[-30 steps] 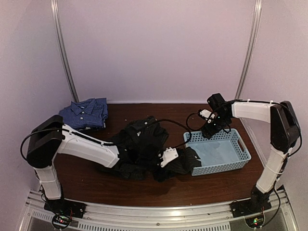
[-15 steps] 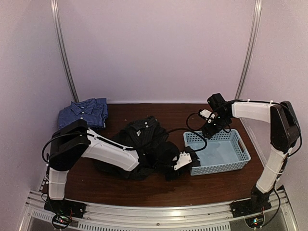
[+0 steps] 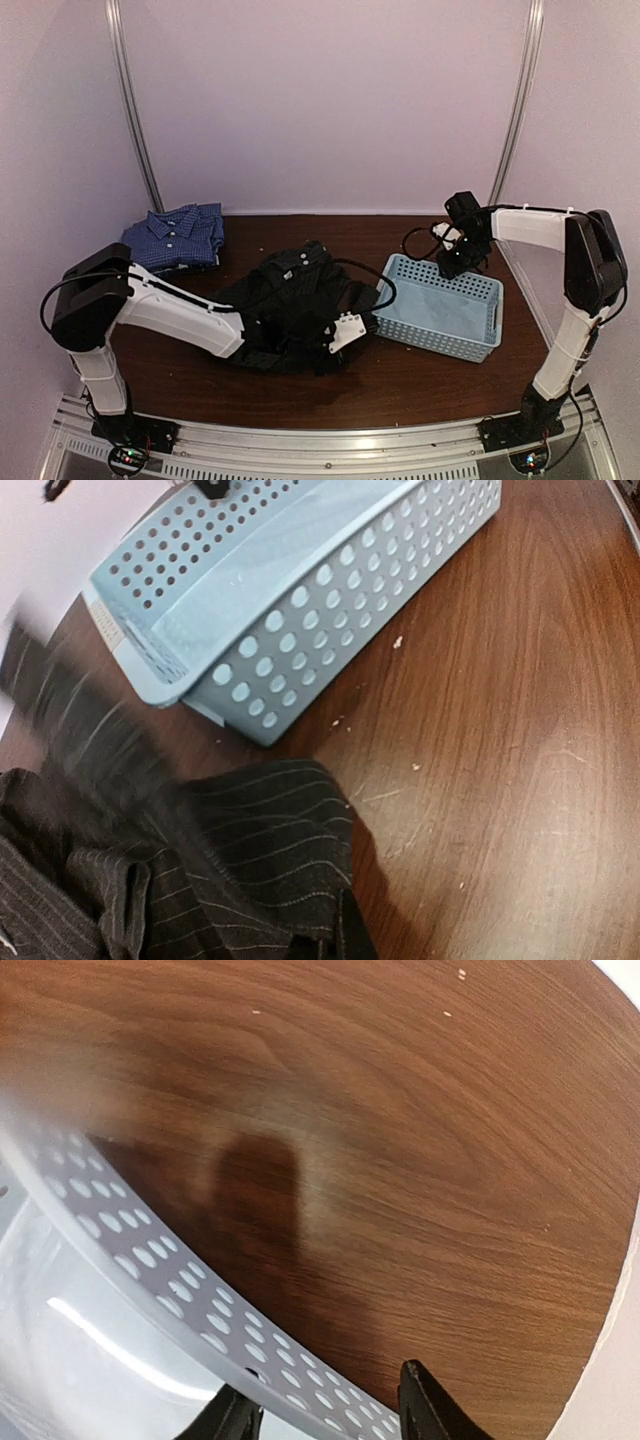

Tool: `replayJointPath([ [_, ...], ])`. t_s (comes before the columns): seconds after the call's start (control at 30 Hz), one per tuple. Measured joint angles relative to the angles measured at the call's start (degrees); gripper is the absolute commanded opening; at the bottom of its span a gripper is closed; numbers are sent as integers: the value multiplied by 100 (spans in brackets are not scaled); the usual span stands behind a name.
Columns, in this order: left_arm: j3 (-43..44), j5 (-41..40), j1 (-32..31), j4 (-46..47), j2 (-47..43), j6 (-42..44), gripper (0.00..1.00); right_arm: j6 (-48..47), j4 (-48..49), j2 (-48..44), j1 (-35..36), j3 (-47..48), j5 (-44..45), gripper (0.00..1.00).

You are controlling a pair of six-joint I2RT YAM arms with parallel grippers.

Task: Fold and stack the long sleeve shirts
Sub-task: Move the crumpled shirt to the bin, then move the bin to the corner of the board.

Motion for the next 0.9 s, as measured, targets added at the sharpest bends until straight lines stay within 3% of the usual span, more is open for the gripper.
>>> replayJointPath([
  [0.23,-748,-20,269,157,-881,-334,0,498,-11,11,-695,-74,203,36],
  [0.57,-734,103,328,173,-850,-470,0,1311,13,157,-1908,-221,1032,35],
  [0.9,-715,186,328,170,-691,-501,0,1427,-44,450,-2044,345,2586,38],
])
